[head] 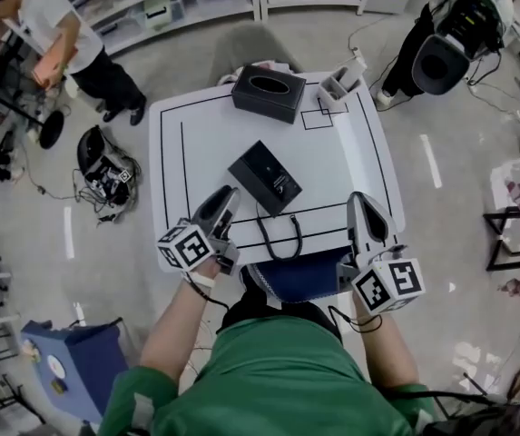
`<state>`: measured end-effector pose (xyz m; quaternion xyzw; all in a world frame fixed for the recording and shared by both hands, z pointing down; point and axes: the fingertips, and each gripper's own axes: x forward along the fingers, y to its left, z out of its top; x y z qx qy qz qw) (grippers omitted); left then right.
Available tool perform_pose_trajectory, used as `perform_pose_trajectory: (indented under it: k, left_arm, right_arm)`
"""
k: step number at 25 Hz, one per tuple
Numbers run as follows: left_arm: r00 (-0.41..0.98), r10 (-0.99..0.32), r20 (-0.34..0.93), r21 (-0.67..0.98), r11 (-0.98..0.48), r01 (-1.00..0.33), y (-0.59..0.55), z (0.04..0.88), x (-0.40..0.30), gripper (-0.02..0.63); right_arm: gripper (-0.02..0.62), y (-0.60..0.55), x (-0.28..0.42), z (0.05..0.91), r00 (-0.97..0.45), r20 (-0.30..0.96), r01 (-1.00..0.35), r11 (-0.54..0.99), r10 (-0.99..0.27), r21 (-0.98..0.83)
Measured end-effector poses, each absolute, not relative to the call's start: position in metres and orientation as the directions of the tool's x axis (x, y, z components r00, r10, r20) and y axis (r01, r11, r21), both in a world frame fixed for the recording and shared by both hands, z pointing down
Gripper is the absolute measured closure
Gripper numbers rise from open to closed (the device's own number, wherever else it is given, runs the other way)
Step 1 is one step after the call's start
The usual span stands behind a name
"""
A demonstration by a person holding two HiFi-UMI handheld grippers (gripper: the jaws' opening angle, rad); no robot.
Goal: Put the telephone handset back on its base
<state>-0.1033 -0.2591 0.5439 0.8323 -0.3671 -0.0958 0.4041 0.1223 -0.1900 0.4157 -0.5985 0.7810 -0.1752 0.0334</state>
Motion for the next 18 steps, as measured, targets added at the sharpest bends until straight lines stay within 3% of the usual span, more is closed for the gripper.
perform_pose_trajectory:
  k: [11, 18]
  left_arm:
    - [0.68, -0.73, -0.072, 0.503, -0.615, -0.607, -0.245, 0.384, -0.108, 0.459]
    - [0.61, -0.789, -0.073, 0.177, -0.612, -0.771, -0.233, 0.321, -0.118, 0.55]
  right_arm:
    - [0.572, -0.188, 0.11, 0.35, -0.317, 0.022, -0.918, 0.301, -0.948, -0.26]
    - [0.572, -0.19, 0.122, 0.31, -0.279, -0.064, -0.934, 0.286, -0.958, -0.213]
